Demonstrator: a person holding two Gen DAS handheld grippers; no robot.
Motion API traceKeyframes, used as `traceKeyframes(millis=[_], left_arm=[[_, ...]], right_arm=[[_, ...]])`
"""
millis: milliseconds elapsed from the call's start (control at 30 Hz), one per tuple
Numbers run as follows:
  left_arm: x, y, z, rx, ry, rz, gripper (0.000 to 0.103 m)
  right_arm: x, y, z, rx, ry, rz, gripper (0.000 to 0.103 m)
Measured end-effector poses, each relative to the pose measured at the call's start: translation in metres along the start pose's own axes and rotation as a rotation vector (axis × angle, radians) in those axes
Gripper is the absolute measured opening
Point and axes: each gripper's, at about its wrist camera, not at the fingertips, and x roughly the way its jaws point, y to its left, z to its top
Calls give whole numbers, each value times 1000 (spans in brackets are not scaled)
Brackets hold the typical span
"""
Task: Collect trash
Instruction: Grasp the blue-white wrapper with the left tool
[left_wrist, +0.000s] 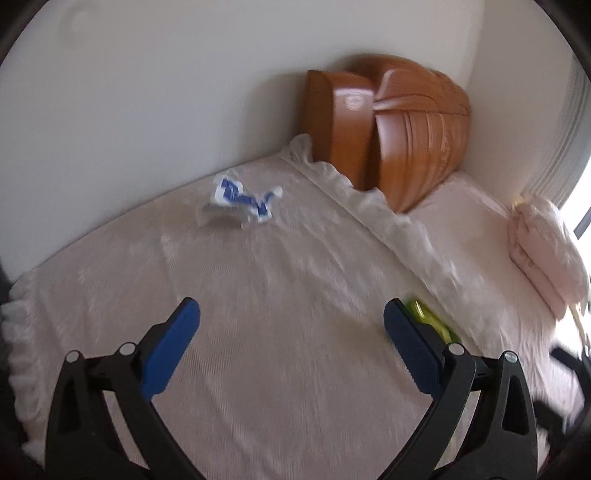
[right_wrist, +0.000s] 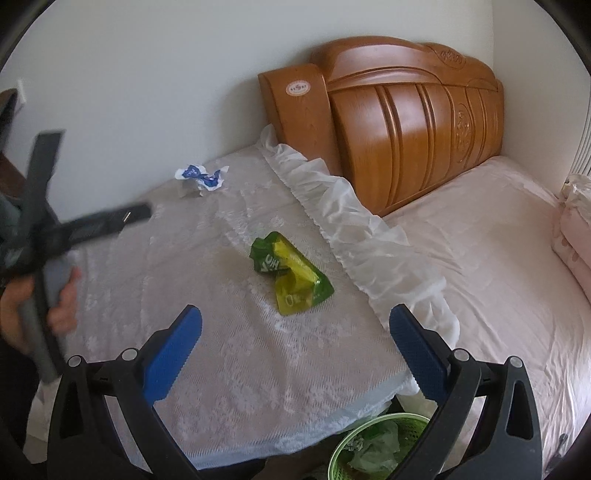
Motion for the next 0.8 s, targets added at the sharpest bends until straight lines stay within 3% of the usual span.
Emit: traceKeyframes(millis=[233, 500, 600, 767, 800], left_arm=[[92, 22, 70, -103, 22, 92, 96], [173, 55, 105, -332, 110, 144, 95], [186, 58, 106, -367, 125, 145, 82], [202, 59, 99, -395, 177, 126, 46], [204, 60, 98, -402, 179, 120, 45]], right_arm=[[36, 0, 17, 4, 55, -15, 101], [60, -5, 21, -7, 97, -27, 101], [67, -10, 21, -5, 111, -36, 101], [76, -17, 21, 2, 136, -42, 101], [77, -18, 22, 1, 138, -42, 101]])
